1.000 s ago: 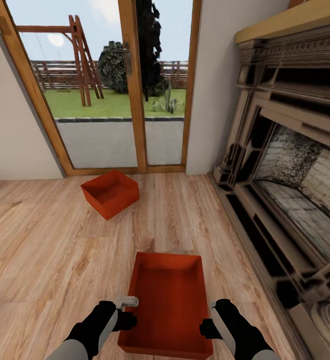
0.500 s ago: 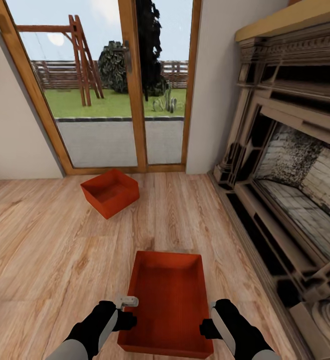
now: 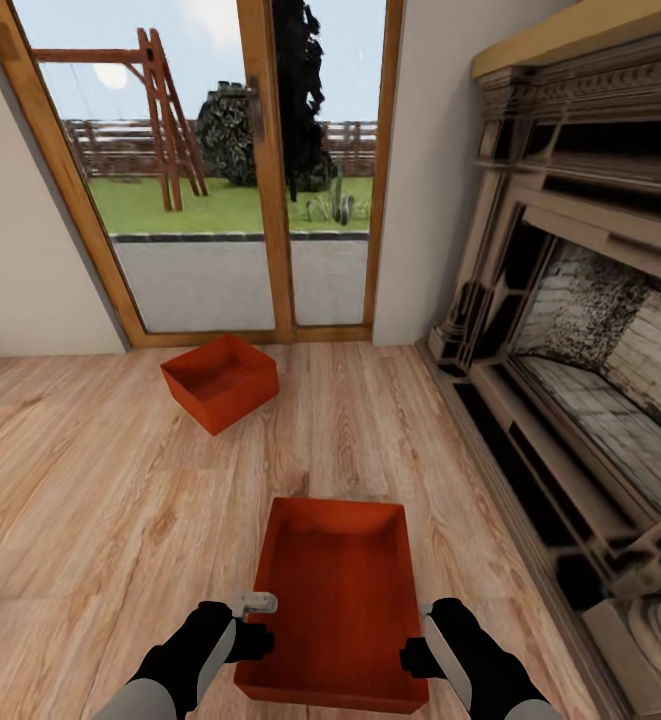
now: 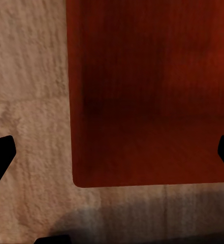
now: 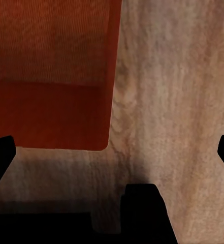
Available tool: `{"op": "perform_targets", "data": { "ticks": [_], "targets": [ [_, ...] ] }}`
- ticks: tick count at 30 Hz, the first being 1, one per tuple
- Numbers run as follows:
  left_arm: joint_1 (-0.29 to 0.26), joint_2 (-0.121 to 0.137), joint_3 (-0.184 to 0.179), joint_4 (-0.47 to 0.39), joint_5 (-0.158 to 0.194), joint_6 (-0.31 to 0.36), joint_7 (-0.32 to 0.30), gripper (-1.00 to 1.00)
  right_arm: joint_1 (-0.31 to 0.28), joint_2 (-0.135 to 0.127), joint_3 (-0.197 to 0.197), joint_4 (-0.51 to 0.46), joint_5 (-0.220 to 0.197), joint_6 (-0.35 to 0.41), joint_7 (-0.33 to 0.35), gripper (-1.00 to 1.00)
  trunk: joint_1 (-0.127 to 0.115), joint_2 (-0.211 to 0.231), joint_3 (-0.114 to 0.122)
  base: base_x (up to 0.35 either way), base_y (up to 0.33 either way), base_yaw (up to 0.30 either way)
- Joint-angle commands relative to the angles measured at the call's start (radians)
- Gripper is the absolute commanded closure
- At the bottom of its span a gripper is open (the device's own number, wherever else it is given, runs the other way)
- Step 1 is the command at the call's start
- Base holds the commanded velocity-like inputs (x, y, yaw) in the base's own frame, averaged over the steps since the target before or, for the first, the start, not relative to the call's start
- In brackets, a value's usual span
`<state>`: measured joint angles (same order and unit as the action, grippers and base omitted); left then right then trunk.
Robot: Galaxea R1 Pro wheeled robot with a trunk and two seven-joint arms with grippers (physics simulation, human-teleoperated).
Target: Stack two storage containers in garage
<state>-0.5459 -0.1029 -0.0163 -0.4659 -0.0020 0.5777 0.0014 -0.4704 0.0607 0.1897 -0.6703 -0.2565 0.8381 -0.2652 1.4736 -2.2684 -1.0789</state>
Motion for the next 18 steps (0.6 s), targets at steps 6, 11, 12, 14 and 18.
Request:
{"op": "perform_targets", "data": {
  "ticks": [6,11,12,14,18],
  "targets": [
    [0.0,0.0,-0.002,-0.001,-0.001,0.005,0.0,-1.0,0.0,0.0,0.004,-0.001,-0.01,0.003,-0.009,-1.0,0.0,-0.001,-0.001,0.0,0.0,0.0],
    [0.0,0.0,-0.002,-0.002,-0.001,0.005,0.0,-1.0,0.0,0.0,0.004,-0.001,-0.01,0.003,-0.009,-1.0,0.019,-0.036,-0.017,0.0,0.0,0.0],
    [0.0,0.0,-0.002,-0.002,-0.001,0.005,0.0,-1.0,0.0,0.0,0.004,-0.001,-0.01,0.003,-0.009,-1.0,0.023,-0.043,-0.02,0.0,0.0,0.0],
    [0.0,0.0,-0.002,-0.001,0.0,0.005,0.0,-1.0,0.0,-0.001,0.004,-0.001,-0.01,0.003,-0.009,-1.0,0.031,-0.057,-0.026,0.0,0.0,0.0],
    [0.0,0.0,-0.002,-0.001,0.0,0.005,0.0,-1.0,0.0,0.0,0.004,-0.001,-0.01,0.003,-0.009,-1.0,0.042,-0.078,-0.035,0.0,0.0,0.0]
  ]
}}
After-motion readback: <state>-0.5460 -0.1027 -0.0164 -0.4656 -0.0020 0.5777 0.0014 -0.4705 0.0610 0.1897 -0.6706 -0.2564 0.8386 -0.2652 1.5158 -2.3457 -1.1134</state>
